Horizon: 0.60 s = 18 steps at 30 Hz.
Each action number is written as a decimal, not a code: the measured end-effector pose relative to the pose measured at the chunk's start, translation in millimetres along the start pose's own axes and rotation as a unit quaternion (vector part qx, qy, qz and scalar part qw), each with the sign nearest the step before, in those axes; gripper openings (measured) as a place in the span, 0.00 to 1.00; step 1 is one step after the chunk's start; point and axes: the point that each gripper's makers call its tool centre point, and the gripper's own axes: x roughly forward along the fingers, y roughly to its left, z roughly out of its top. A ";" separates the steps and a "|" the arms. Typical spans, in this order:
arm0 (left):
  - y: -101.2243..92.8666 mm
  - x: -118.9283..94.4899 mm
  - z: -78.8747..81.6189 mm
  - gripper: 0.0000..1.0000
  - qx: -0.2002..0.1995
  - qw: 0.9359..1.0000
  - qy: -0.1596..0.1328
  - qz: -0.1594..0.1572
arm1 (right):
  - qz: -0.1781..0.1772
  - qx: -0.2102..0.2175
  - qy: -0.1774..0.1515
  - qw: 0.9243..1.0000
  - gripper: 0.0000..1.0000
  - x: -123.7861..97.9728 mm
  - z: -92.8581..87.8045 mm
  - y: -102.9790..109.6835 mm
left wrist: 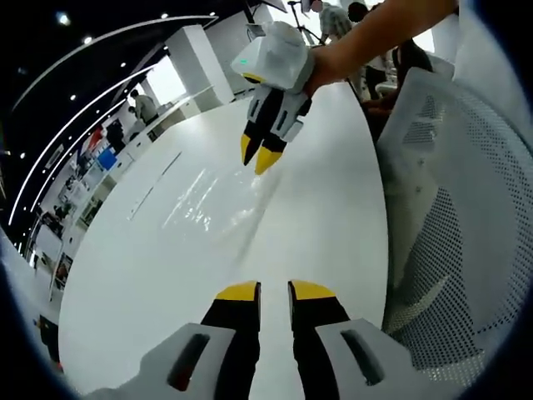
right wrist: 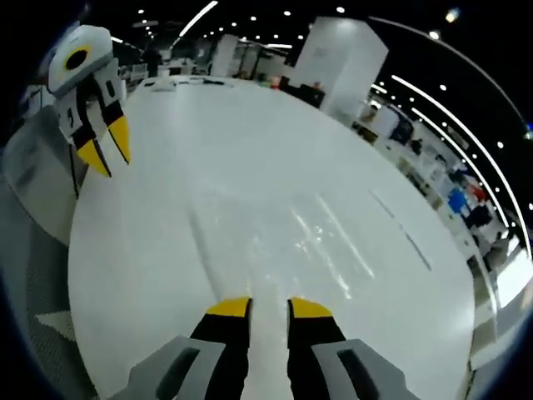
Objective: Open the resealable bag by pulling the two sides of the seal apart until the entire bag opening is separated and visibly accessible.
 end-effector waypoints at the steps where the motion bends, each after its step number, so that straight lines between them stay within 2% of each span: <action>1: 0.2 -0.1 0.3 0.11 0.001 1.000 0.000 0.000 | 0.002 0.003 0.000 1.000 0.13 -0.4 -0.8 0.1; 6: 3.1 -1.4 1.5 0.11 -0.001 1.000 -0.002 0.003 | -0.005 0.008 -0.008 1.000 0.13 -10.9 0.9 -0.7; 11: 3.1 -2.5 1.4 0.13 -0.013 1.000 -0.004 0.006 | 0.001 0.043 -0.050 0.998 0.14 -28.7 9.4 1.3; 14: 1.2 -1.9 0.0 0.14 -0.022 1.000 -0.003 0.007 | 0.001 0.064 -0.060 0.996 0.17 -36.3 8.6 3.0; 18: 0.6 -2.1 1.4 0.15 -0.029 0.999 -0.013 0.012 | 0.004 0.084 -0.068 0.994 0.27 -40.4 6.2 6.5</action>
